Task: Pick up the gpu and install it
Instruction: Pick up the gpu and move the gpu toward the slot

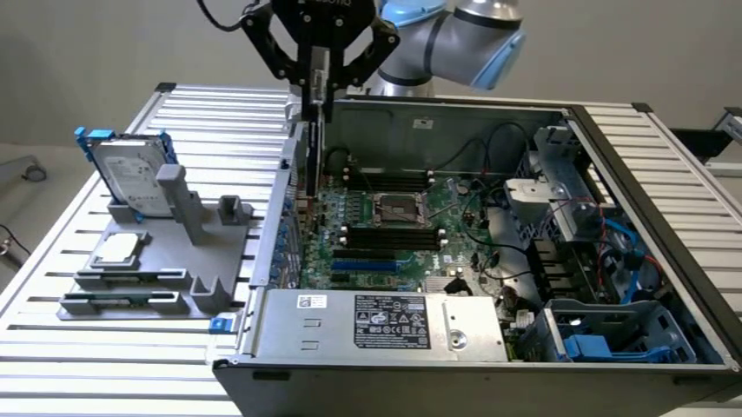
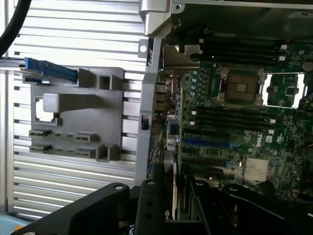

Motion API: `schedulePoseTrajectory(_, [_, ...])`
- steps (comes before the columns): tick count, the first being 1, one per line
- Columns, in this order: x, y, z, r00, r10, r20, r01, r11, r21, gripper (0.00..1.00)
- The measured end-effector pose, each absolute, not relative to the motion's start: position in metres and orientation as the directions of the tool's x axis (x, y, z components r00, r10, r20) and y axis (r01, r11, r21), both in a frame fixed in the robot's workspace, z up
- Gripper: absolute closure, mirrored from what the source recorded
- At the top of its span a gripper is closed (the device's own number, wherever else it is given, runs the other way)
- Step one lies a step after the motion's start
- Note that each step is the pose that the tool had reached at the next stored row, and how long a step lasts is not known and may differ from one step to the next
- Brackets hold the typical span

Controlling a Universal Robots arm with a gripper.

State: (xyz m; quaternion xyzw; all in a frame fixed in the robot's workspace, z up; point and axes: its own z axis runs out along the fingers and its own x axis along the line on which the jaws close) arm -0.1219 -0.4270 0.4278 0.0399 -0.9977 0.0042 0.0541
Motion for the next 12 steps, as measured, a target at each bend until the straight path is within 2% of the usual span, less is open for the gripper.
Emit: schedulePoseTrajectory(12, [-0.067,-0.427,0.406,-0.991,-0.079,0.108,-0.08,0.997,-0.004,0.73])
